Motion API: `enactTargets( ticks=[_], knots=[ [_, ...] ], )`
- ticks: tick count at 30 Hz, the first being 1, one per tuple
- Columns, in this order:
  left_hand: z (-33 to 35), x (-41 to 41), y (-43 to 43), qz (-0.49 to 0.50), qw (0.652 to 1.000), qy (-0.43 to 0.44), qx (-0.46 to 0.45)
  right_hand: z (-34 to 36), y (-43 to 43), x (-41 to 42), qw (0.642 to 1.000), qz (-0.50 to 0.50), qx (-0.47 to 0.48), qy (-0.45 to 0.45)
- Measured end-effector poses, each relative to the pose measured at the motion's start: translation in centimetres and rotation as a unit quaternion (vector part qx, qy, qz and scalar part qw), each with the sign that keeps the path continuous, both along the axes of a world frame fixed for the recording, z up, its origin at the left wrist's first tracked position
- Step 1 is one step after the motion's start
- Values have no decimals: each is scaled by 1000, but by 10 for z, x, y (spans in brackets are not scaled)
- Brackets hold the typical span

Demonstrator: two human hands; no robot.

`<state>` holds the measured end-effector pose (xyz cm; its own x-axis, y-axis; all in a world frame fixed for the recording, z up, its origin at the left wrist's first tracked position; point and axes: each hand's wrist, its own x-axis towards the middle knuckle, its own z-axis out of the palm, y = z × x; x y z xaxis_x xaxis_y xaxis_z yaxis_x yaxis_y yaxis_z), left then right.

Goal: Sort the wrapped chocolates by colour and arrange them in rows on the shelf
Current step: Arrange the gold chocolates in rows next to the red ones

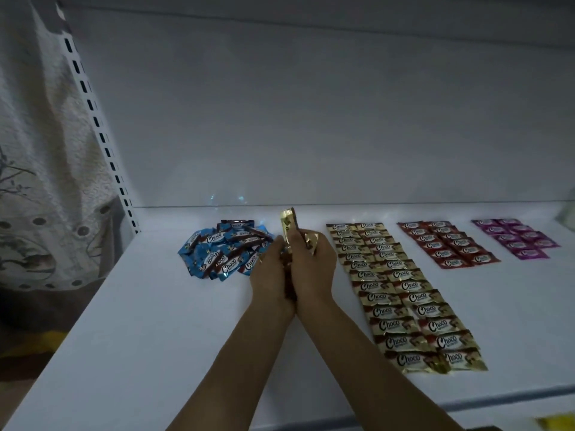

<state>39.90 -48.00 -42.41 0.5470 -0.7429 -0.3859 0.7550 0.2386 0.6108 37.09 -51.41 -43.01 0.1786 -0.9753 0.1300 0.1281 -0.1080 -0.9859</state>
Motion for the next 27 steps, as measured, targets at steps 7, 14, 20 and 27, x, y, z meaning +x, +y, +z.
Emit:
enactTargets(
  ticks=[7, 14, 20, 27],
  knots=[
    [-10, 7, 6, -38, 995, 38, -80, 3, 3, 4, 981, 23, 132, -139],
    [-21, 19, 6, 36, 956, -290, -23, -10, -2, -27, 994, 47, 32, -91],
    [-16, 20, 15, 35, 970, -241, -17, -23, -9, -37, 989, -35, -139, -28],
    [-16, 18, 20, -35, 953, -301, 18, -31, -2, -34, 951, -46, -302, 54]
  ],
)
